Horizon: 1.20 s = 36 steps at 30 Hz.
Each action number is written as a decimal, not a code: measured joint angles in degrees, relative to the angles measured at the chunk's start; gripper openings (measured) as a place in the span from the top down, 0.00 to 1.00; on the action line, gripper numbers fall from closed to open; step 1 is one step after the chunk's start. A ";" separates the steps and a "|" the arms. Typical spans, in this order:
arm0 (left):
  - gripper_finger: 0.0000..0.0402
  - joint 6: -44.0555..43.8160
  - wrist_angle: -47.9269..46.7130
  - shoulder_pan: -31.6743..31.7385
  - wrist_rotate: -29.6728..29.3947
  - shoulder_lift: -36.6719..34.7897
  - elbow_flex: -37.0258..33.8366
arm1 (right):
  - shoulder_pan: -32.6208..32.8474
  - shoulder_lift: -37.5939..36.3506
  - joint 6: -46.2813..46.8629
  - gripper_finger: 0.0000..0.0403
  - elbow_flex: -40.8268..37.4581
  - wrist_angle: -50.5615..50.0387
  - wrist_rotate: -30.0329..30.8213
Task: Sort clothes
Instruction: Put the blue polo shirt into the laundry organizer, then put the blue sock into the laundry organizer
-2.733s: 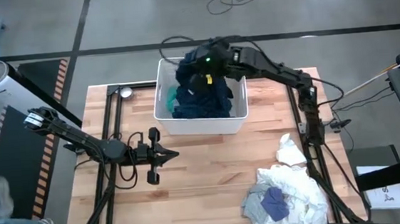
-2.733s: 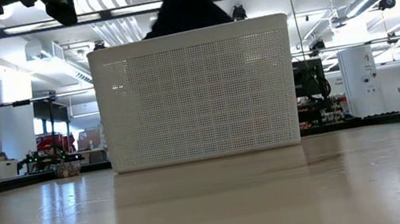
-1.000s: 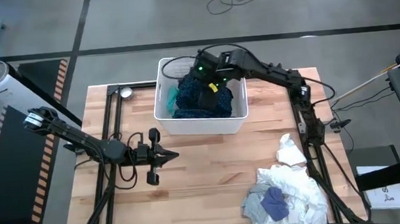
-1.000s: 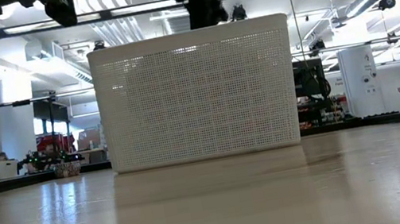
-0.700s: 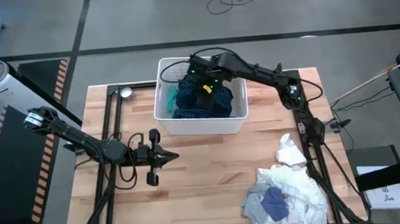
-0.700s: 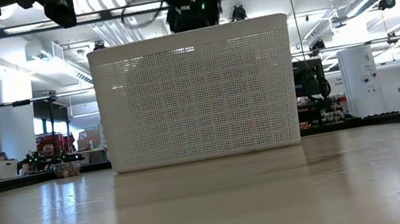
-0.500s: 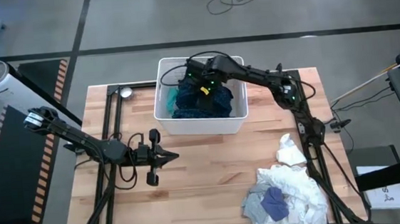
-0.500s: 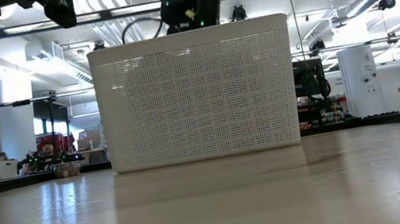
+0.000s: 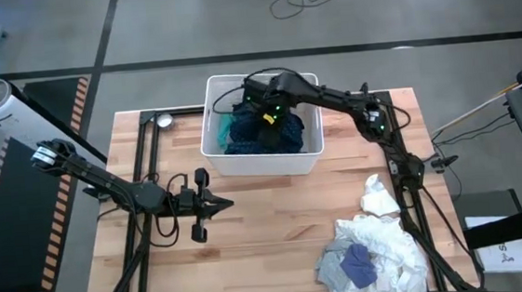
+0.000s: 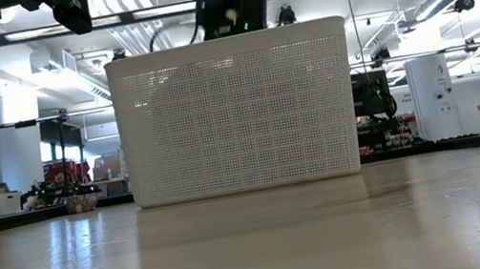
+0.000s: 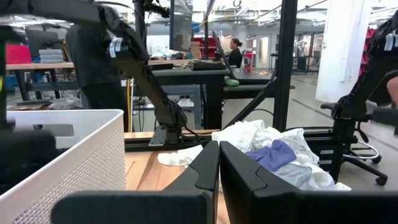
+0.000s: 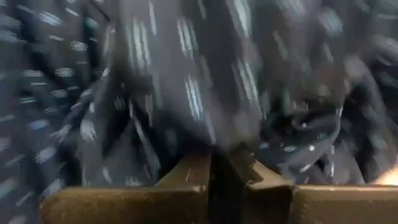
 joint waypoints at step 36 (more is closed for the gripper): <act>1.00 0.18 -1.70 0.00 -0.50 -0.02 0.02 | 34.91 -25.22 20.66 0.99 -12.44 -11.38 0.67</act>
